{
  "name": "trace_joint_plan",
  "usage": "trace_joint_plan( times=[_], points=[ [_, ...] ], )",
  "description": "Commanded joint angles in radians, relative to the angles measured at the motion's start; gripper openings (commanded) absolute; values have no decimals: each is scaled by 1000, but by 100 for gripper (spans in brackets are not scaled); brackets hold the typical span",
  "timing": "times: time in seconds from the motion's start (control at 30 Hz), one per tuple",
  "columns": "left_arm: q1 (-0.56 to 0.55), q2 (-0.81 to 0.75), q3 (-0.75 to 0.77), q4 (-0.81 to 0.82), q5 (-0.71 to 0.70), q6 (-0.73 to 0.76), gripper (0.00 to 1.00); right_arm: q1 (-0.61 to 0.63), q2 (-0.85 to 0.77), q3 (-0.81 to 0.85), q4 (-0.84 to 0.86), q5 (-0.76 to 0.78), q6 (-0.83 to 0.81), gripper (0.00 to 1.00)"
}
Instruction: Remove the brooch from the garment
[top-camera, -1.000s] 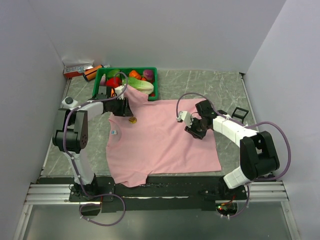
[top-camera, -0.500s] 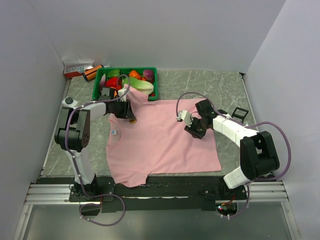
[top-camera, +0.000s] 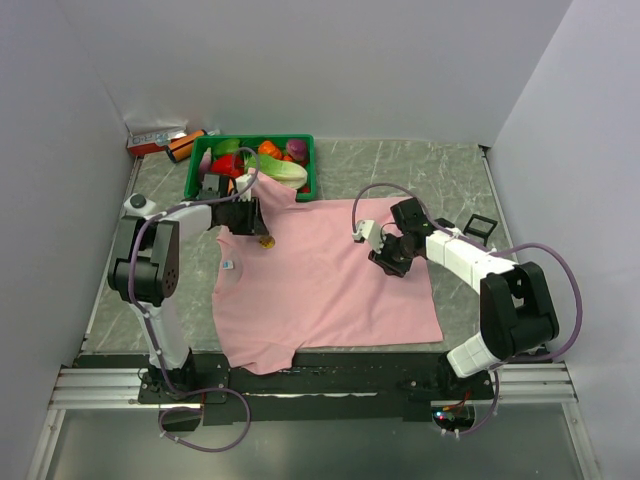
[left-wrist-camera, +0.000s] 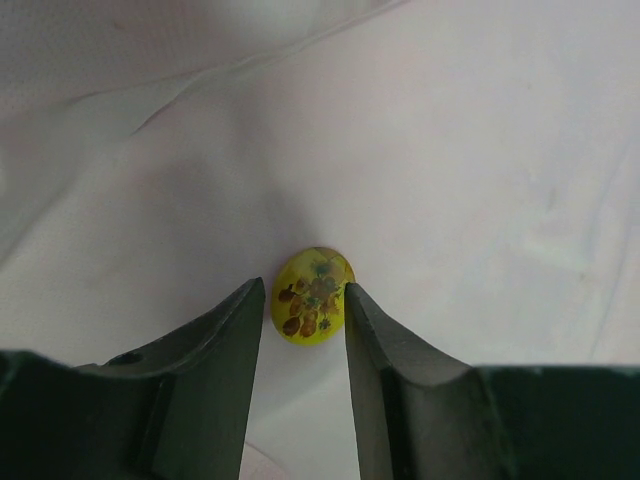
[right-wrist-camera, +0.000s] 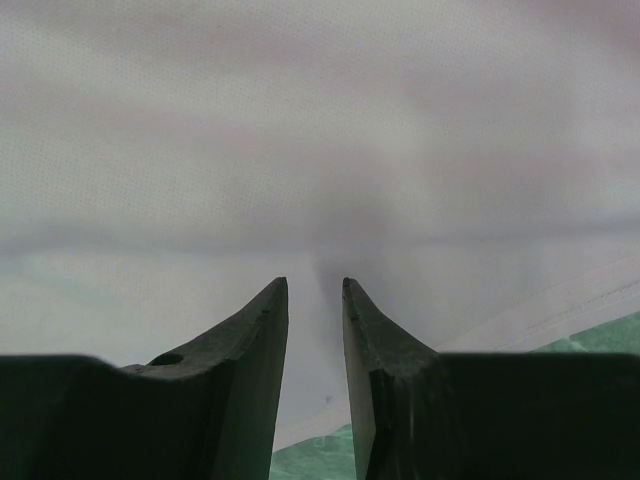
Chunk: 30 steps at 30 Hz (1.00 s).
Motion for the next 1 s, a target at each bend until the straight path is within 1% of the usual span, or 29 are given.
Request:
trace_joint_plan(
  times=[0.0,0.4,0.47,0.6,0.67,0.77,0.83,0.97],
  points=[
    [-4,-43,6,-2,14,-23,44,8,8,50,-8,-16,10,36],
    [-7,-29,6,-9,-15,-38,44,8,11,59,-13,-19,8,36],
    [-8,-26,-5,4,-51,-52,45,8,10,56,-14,-19,8,36],
    [-8,-4,3,-12,-6,-58,43,8,11,58,-16,-19,8,36],
    [-8,-3,-8,-2,49,-72,42,8,13,58,-16,-18,7,36],
    [-13,-4,-16,5,83,-76,38,8,13,59,-13,-16,5,36],
    [-16,-6,-20,7,78,-79,36,9,16,59,-14,-16,7,36],
    [-18,-10,-25,1,55,-75,35,8,19,62,-13,-18,7,36]
  ],
)
